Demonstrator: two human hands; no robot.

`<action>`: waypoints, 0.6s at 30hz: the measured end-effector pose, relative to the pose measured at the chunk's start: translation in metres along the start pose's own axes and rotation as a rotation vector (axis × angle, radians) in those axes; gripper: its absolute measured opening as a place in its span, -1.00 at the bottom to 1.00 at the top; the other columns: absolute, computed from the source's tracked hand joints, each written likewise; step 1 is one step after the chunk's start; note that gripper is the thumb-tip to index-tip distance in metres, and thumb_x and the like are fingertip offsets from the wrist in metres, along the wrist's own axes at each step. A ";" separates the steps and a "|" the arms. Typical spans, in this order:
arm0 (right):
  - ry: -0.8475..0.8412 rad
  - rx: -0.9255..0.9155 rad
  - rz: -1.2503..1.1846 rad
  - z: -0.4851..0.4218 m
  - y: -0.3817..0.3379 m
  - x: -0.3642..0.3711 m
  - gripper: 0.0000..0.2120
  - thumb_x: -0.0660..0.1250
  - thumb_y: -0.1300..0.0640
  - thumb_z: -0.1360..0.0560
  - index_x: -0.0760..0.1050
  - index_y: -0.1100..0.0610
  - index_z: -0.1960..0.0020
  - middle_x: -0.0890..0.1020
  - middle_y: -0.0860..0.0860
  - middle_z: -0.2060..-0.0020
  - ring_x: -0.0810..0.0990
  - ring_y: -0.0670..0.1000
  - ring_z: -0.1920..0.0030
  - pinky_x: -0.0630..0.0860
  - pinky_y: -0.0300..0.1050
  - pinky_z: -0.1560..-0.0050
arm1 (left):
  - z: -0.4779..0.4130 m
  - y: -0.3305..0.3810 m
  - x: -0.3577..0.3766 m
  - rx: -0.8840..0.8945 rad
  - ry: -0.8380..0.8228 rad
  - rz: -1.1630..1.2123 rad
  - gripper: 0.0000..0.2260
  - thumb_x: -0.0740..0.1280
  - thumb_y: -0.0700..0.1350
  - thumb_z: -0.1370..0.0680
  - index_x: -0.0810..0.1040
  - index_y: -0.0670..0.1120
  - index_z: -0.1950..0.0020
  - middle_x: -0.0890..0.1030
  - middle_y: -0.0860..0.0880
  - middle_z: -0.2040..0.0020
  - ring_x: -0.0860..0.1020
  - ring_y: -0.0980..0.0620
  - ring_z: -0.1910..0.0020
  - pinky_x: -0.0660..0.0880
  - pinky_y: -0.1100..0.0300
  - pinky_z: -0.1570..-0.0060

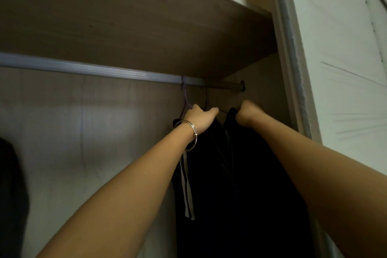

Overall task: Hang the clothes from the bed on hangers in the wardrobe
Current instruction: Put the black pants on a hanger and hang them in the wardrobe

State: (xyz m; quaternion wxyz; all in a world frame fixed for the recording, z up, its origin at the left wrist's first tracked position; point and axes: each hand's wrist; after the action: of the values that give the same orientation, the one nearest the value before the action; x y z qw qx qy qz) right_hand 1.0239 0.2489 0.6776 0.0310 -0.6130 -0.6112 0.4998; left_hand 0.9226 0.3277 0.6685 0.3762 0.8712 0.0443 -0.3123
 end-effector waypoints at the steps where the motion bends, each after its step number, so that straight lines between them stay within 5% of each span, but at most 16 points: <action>1: 0.018 -0.006 -0.027 0.004 0.001 -0.003 -0.79 0.15 0.21 -0.58 0.39 0.24 -0.18 0.47 0.20 -0.19 0.45 0.12 -0.02 0.39 -0.05 -0.02 | 0.004 -0.003 0.003 0.034 -0.004 0.024 -0.36 0.12 0.14 -0.55 0.01 -0.18 -0.49 0.11 -0.14 -0.52 0.14 -0.10 -0.48 0.16 0.15 -0.38; 5: 0.025 -0.135 -0.220 0.021 0.000 -0.005 -0.66 0.11 0.07 -0.60 0.42 0.26 -0.26 0.52 0.20 -0.20 0.51 0.14 -0.18 0.42 0.01 -0.20 | 0.015 -0.019 0.010 0.149 -0.023 -0.002 -0.45 -0.01 0.17 -0.58 -0.06 -0.01 -0.51 -0.09 -0.06 -0.55 -0.11 -0.06 -0.53 -0.11 0.03 -0.48; 9: -0.053 -0.269 -0.171 0.038 0.005 0.005 -0.52 0.17 -0.15 -0.53 0.48 0.19 -0.24 0.58 0.09 -0.15 0.54 0.05 -0.12 0.45 -0.08 -0.06 | 0.026 -0.036 0.013 0.141 -0.050 0.042 -0.45 0.01 0.18 -0.57 -0.10 0.09 -0.50 -0.15 0.00 -0.55 -0.11 -0.05 -0.52 -0.11 -0.03 -0.49; 12: -0.020 -0.296 -0.125 0.046 0.011 0.013 -0.63 0.21 -0.06 -0.54 0.50 0.14 -0.22 0.59 0.06 -0.12 0.56 0.00 -0.06 0.48 -0.13 0.01 | 0.039 -0.053 0.016 0.115 -0.106 0.044 -0.43 0.06 0.14 -0.57 -0.09 0.04 -0.51 -0.12 -0.01 -0.55 -0.12 -0.02 -0.52 -0.11 0.05 -0.48; 15: -0.007 -0.284 -0.078 0.054 0.010 0.013 -0.73 0.19 0.05 -0.57 0.48 0.11 -0.22 0.58 0.08 -0.12 0.56 0.05 -0.11 0.53 0.00 -0.14 | 0.054 -0.076 0.014 0.058 -0.196 0.019 -0.45 0.14 0.09 -0.57 0.07 -0.06 -0.49 0.11 -0.05 -0.52 0.10 -0.02 -0.50 0.08 0.20 -0.42; 18: 0.125 -0.364 0.115 0.065 -0.001 0.014 -0.68 0.22 0.02 -0.54 0.41 0.04 -0.28 0.48 0.05 -0.23 0.39 0.12 -0.30 0.35 0.15 -0.32 | 0.080 -0.096 -0.008 0.018 -0.109 -0.077 -0.61 0.20 0.00 -0.56 0.39 -0.13 -0.35 0.46 -0.08 -0.33 0.42 -0.03 -0.31 0.30 0.29 -0.17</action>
State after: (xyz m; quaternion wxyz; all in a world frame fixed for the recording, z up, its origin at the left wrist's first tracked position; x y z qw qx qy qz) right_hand 0.9777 0.2227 0.6377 -0.0708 -0.6723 -0.6522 0.3429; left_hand 0.8452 0.3432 0.5715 0.3581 0.8538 0.0542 -0.3740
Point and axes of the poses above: each hand's wrist, its own z-axis away from the middle knuckle, its own x-axis out of the palm, y = z × x
